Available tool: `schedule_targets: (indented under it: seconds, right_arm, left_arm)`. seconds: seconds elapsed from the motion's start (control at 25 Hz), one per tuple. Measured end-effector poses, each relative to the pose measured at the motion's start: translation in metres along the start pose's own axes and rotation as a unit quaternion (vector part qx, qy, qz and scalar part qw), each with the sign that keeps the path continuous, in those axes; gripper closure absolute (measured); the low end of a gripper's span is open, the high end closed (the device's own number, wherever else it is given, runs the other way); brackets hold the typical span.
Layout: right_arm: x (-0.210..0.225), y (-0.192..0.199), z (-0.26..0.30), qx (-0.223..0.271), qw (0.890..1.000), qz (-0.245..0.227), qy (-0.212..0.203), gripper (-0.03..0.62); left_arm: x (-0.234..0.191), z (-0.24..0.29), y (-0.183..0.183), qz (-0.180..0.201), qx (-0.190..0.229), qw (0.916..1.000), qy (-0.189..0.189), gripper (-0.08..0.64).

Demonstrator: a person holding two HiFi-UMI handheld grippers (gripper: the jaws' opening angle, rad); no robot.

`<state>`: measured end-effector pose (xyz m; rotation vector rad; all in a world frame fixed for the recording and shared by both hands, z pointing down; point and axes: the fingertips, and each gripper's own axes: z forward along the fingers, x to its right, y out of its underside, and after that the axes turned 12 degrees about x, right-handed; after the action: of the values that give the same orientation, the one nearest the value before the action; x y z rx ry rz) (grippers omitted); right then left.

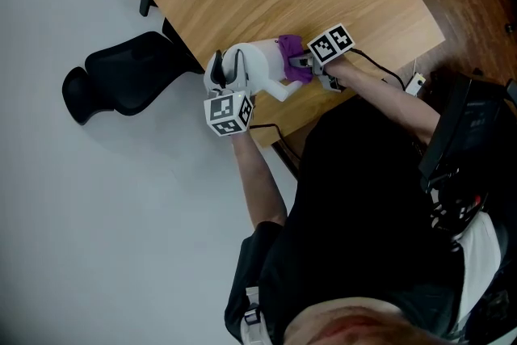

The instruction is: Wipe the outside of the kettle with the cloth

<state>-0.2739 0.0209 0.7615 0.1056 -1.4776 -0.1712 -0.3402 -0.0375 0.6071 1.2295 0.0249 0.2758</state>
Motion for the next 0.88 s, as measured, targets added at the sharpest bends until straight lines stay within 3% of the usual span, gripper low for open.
schedule_targets:
  seconds: [0.16,0.28,0.36,0.44,0.48,0.56,0.64,0.68,0.76,0.88]
  right_arm:
    - [0.04,0.007,0.006,-0.026,0.998,-0.004,0.062,0.538]
    - [0.05,0.007,0.004,-0.026,0.997,0.0,0.076,0.537]
    - [0.023,-0.004,-0.007,-0.001,0.999,-0.008,0.041,0.537]
    - [-0.032,-0.026,-0.024,0.05,0.997,-0.024,-0.046,0.537]
    - [-0.067,-0.038,-0.034,0.078,0.991,-0.031,-0.105,0.537]
    - [-0.136,-0.056,-0.053,0.116,0.966,-0.035,-0.226,0.537]
    - [-0.174,-0.056,-0.058,0.115,0.947,-0.048,-0.295,0.538]
    - [-0.175,-0.05,-0.054,0.103,0.947,-0.061,-0.299,0.538]
    - [-0.154,-0.037,-0.04,0.079,0.956,-0.074,-0.272,0.537]
    - [-0.112,-0.025,-0.028,0.072,0.97,-0.055,-0.227,0.537]
  left_arm:
    - [0.0,-0.001,0.001,-0.001,0.002,1.0,0.0,0.495]
    - [0.002,-0.001,0.0,-0.001,0.003,1.0,0.0,0.495]
    - [0.003,-0.001,-0.003,0.0,0.002,1.0,0.0,0.495]
    - [0.004,-0.001,-0.006,0.001,0.002,1.0,0.001,0.495]
    - [0.003,-0.001,-0.007,0.001,0.003,1.0,0.001,0.495]
    - [0.002,-0.001,-0.007,0.001,0.003,1.0,0.001,0.495]
    - [0.001,-0.001,-0.006,0.001,0.003,1.0,0.0,0.495]
    - [0.001,-0.001,-0.006,0.001,0.003,1.0,0.0,0.495]
    - [0.003,0.0,-0.006,0.0,0.003,1.0,0.0,0.496]
    - [0.006,-0.001,-0.008,0.002,0.003,1.0,0.0,0.497]
